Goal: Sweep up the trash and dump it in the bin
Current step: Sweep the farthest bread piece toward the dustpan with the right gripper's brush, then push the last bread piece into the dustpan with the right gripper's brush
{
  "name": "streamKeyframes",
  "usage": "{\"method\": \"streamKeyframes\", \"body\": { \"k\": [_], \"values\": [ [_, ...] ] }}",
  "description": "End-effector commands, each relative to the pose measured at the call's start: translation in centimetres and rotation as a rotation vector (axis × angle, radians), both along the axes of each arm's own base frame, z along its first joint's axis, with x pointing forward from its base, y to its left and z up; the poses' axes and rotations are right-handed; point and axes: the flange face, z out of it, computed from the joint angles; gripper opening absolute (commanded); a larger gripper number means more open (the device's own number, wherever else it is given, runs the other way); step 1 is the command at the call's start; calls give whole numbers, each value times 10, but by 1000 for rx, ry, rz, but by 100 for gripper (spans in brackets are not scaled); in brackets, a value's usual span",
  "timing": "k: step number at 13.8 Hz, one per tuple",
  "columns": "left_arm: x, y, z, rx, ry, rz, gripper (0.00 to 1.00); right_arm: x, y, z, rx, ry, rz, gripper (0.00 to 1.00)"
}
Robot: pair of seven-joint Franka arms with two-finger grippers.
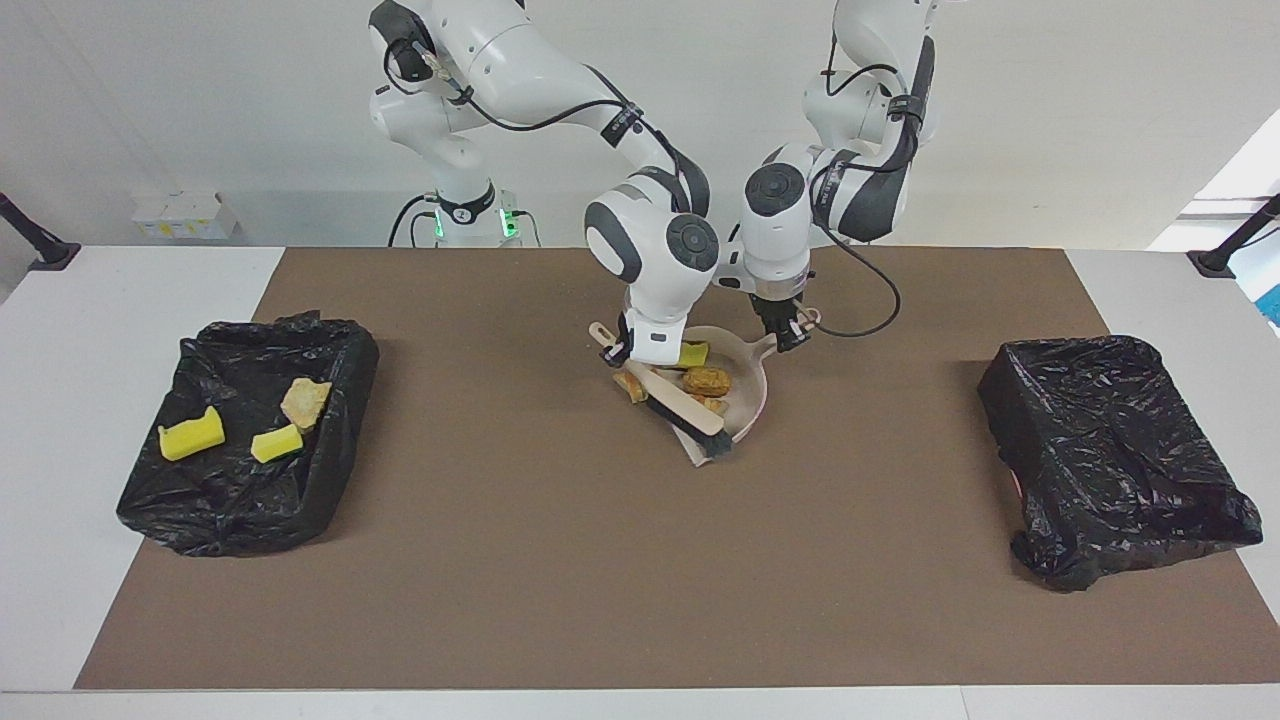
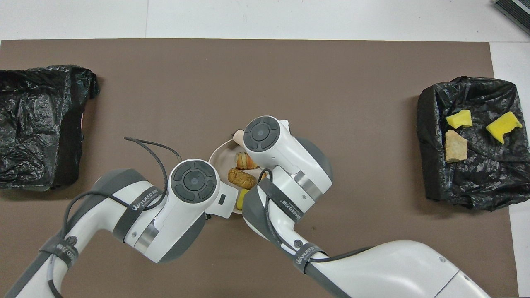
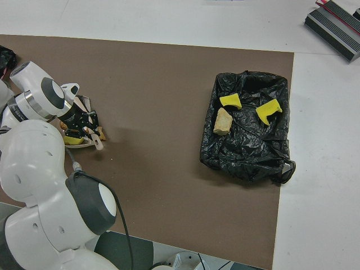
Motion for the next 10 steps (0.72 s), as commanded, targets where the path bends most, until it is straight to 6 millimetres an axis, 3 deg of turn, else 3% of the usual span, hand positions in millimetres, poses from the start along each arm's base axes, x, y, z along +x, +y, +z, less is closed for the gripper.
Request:
{"method": "streamKeyframes", "body": {
  "k": [1, 5, 7, 10],
  "values": [
    [6, 9, -1, -19, -24, -2, 0, 3, -20, 28, -8, 26, -51, 0],
    [8, 8, -1, -35, -17, -118, 0, 15, -82, 85, -18, 92, -175, 0],
    [7, 8, -2, -36, -11, -142, 0, 3, -107, 80, -79, 137, -278, 0],
    [6, 7, -2, -37, -6, -168, 0, -38, -128, 48, -89, 119, -428, 0]
  ]
}}
